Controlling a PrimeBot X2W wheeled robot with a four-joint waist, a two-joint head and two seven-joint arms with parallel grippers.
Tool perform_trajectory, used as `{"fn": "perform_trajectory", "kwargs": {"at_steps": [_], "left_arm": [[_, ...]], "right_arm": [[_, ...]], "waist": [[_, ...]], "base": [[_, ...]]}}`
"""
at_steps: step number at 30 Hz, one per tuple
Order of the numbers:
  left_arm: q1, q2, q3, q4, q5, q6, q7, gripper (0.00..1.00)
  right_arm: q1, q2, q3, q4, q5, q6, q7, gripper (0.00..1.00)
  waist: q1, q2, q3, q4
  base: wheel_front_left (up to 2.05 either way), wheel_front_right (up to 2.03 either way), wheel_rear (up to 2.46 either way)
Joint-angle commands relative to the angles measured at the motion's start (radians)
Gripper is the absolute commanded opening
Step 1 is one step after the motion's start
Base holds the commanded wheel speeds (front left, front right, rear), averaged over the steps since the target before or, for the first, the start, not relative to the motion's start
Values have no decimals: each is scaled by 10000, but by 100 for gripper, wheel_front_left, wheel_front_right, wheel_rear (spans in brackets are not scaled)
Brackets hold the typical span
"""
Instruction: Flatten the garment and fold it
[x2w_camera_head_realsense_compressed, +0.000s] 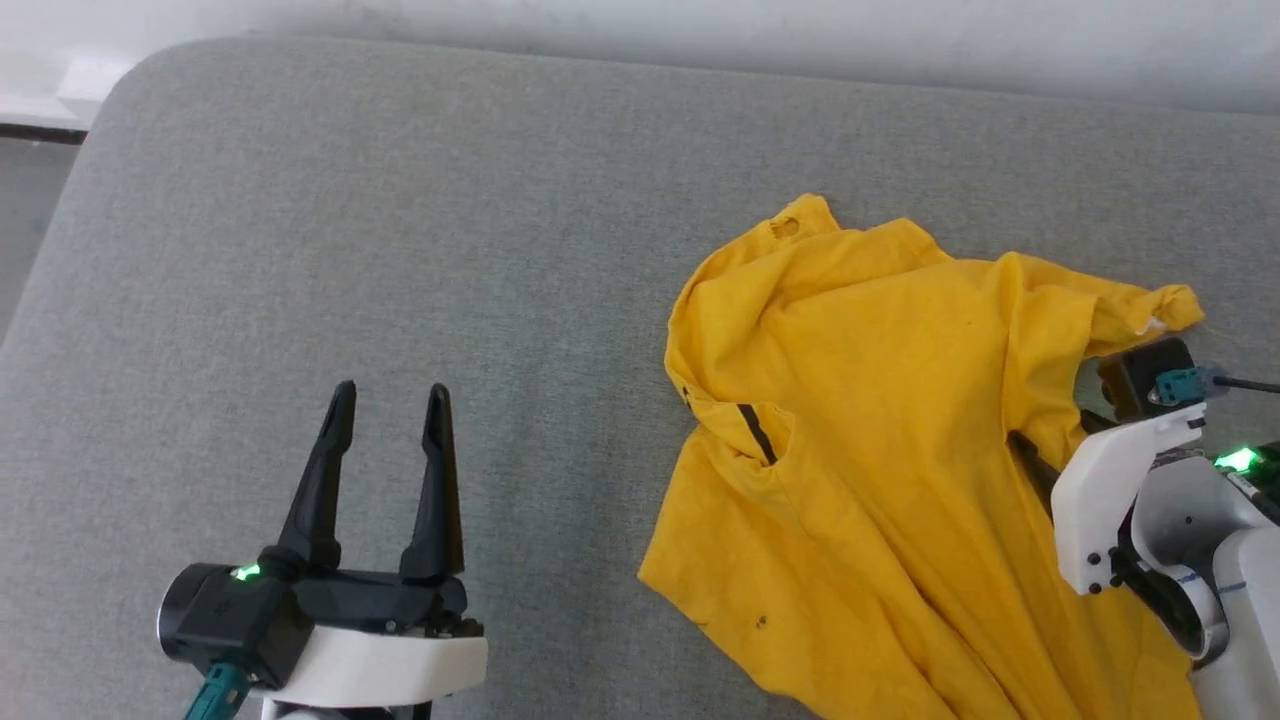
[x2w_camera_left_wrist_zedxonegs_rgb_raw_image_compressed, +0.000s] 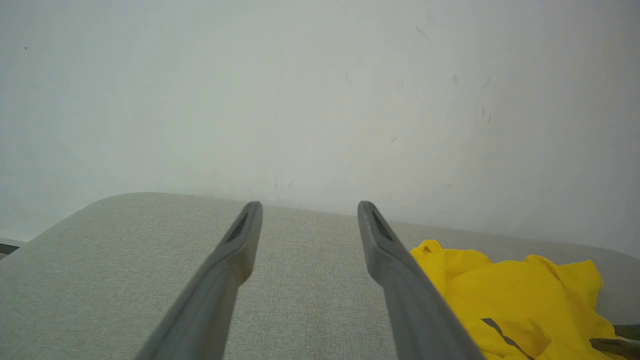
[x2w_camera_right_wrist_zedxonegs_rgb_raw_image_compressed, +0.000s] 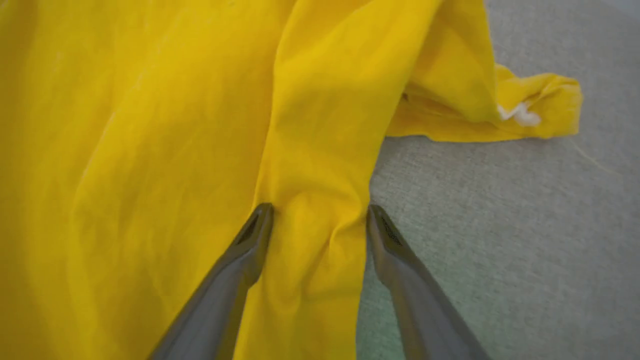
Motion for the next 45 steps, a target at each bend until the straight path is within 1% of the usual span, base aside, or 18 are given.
{"fn": "perform_trajectory", "kwargs": {"at_steps": [1, 2, 6, 12, 18, 19, 20, 21, 22, 26, 29, 33, 34, 35, 38, 40, 41, 45], "left_arm": [[-163, -16, -13, 31, -20, 4, -47, 100], [-163, -16, -15, 33, -22, 12, -47, 100], [-121, -16, 3, 59, -21, 32, -47, 100], [-126, -16, -79, 144, 22, 1, -47, 100], [-124, -16, -100, 287, 152, -118, -47, 100], [-110, -16, -81, 315, 168, -123, -47, 100], [-97, -16, -70, 346, 181, -126, -47, 100], [-97, -16, -70, 346, 181, -126, -47, 100], [-97, -16, -80, 382, 196, -140, -47, 100], [-76, -16, -171, 558, 226, -182, -47, 100], [8, -16, -172, 629, 245, -182, -47, 100], [167, -16, -147, 655, 266, -170, -47, 100], [288, -16, -129, 625, 255, -145, -47, 100], [288, -16, -129, 625, 255, -145, -47, 100], [540, -16, -99, 592, 253, -152, -47, 100], [696, -12, -49, 593, 282, -177, -47, 100], [784, 26, -35, 606, 331, -197, -47, 100], [1006, 211, -106, 748, 552, -251, -19, 100]], "right_arm": [[-120, 9, 94, 301, -40, -7, 81, 37], [-167, 20, 92, 444, -39, -7, 48, 0], [-430, 51, -252, 601, -3, -7, -327, 0], [-892, -793, -1488, 687, -729, -7, -1047, 0], [-1089, -1357, -2897, 1571, -1837, -7, -1743, 0], [-1148, -1272, -3108, 1730, -2030, -7, -1926, 3], [-1200, -1171, -3298, 1885, -2232, -7, -2145, 58], [-1200, -1171, -3298, 1885, -2232, -7, -2145, 58], [-1244, -1081, -3444, 2110, -2372, -7, -2313, 100], [-1379, -386, -3674, 2528, -2287, -7, -2898, 100], [-1342, 168, -3817, 2179, -1685, -7, -3279, 100], [-446, 1201, -4260, 245, -1229, -7, -3942, 100], [326, 1762, -4592, -1048, -1364, -7, -4475, 100], [326, 1762, -4592, -1048, -1364, -7, -4475, 100], [1610, 2512, -5081, -2878, -1769, -7, -5280, 100], [2375, 2686, -5277, -3705, -1831, -7, -5670, 100], [2681, 2703, -5362, -3871, -1464, -7, -5799, 100], [3542, 2713, -5399, -3881, -242, -7, -6241, 100]], "waist": [[-1, 0, 68, 142], [-1, 0, 63, 163], [-1, 0, -23, 171], [-1, 0, -95, 155], [-1, 0, -71, 203], [-1, 0, -64, 180], [-1, 0, -63, 161], [-1, 0, -63, 161], [-1, 0, -68, 150], [-1, 0, -287, 38], [-1, 0, -530, -102], [-1, 0, -848, -228], [-1, 0, -957, -278], [-1, 0, -957, -278], [-1, 0, -1062, -346], [-1, 0, -1100, -418], [-1, 0, -1104, -487], [-1, 0, -1071, -779]], "base": [[0, 0, 0], [0, 0, 0], [0, 0, 0], [0, 0, 0], [0, 0, 0], [0, 0, 0], [0, 0, 0], [0, 0, 0], [0, 0, 0], [0, 0, 0], [0, 0, 0], [0, 0, 0], [0, 0, 0], [0, 0, 0], [0, 0, 0], [0, 0, 0], [0, 0, 0], [0, 0, 0]]}}
